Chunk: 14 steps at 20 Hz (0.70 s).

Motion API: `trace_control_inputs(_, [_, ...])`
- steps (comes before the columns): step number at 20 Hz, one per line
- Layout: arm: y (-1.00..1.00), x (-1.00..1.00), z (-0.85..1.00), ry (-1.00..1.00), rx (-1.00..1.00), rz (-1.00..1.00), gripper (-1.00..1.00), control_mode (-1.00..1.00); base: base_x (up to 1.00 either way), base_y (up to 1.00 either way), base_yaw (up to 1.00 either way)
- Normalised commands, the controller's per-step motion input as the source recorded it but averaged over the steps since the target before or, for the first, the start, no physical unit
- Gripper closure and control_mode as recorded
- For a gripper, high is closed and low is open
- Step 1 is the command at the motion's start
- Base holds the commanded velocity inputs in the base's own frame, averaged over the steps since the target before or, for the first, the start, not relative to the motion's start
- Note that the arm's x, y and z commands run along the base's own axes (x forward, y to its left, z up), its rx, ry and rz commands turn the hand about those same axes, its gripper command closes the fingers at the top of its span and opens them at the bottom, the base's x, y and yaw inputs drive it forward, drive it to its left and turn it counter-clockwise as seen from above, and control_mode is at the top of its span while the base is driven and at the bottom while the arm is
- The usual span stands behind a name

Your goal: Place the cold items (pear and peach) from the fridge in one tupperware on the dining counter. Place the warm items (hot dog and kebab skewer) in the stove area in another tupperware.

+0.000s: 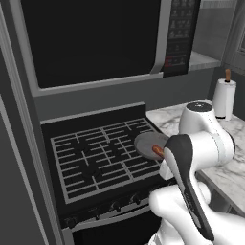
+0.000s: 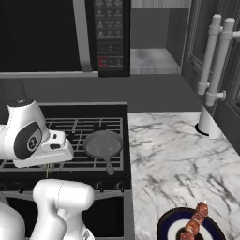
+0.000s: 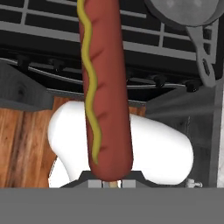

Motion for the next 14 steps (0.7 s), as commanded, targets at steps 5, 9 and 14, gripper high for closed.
trace_control_inputs(5, [0.0,0.0,0.0,0.0,0.0,0.0,1.0,-1.0,0.0,0.0,0.0])
trace_control_inputs(9, [0.0,-0.06,0.0,0.0,0.0,0.0,1.0,1.0,-0.34,0.0,-0.02])
trace_control_inputs(14, [0.0,0.0,0.0,0.0,0.0,0.0,1.0,1.0,-0.72,0.0,-0.03])
